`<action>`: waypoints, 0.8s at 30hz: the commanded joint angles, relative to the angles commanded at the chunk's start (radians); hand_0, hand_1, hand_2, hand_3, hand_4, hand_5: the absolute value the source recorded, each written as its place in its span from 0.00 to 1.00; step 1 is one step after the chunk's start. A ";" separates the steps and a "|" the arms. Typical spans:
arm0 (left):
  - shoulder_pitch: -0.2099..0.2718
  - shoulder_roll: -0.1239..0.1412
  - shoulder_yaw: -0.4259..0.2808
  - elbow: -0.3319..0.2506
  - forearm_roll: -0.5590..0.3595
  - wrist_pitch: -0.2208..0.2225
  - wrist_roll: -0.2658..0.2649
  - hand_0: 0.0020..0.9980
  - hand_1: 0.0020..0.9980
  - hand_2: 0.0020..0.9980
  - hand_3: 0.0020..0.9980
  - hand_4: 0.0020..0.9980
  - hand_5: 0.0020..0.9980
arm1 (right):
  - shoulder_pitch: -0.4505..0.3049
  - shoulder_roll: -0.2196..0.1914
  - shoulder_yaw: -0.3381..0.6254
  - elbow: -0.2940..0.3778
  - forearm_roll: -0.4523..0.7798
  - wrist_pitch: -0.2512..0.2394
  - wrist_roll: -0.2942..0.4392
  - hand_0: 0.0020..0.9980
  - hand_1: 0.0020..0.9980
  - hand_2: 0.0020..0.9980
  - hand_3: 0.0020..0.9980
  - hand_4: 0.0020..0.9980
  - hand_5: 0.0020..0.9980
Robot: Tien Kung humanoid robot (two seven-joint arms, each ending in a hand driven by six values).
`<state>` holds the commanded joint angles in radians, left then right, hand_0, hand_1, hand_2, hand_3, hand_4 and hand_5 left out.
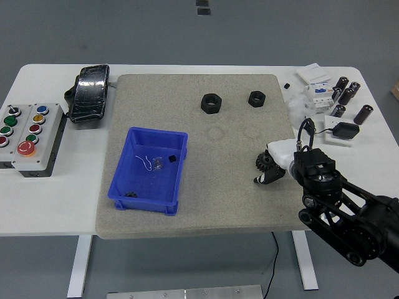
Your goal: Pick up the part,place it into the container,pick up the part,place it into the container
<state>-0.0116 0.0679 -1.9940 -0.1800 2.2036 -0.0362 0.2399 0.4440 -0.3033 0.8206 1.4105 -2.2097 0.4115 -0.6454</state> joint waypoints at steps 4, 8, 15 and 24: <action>-0.001 0.000 0.007 0.000 -0.006 0.000 -0.002 0.62 0.56 0.55 0.63 0.70 0.32 | 0.002 0.003 -0.008 -0.008 -0.013 -0.039 0.000 0.22 0.43 0.64 0.69 0.69 0.51; -0.001 0.000 0.009 0.000 -0.007 0.000 -0.003 0.62 0.56 0.55 0.63 0.70 0.32 | 0.004 0.007 -0.014 -0.020 -0.021 -0.062 0.000 0.20 0.39 0.54 0.66 0.60 0.52; 0.001 0.000 0.009 0.000 -0.007 0.000 -0.004 0.62 0.56 0.55 0.63 0.70 0.31 | 0.001 0.008 -0.025 -0.042 -0.033 -0.067 0.000 0.19 0.38 0.39 0.66 0.40 0.34; 0.001 0.000 0.011 0.000 -0.009 -0.001 -0.005 0.62 0.56 0.55 0.63 0.71 0.33 | -0.002 0.006 -0.036 -0.033 -0.059 -0.110 0.000 0.18 0.37 0.29 0.66 0.26 0.16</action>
<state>-0.0108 0.0676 -1.9832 -0.1800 2.1950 -0.0369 0.2346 0.4420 -0.2972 0.7849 1.3776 -2.2689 0.3014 -0.6454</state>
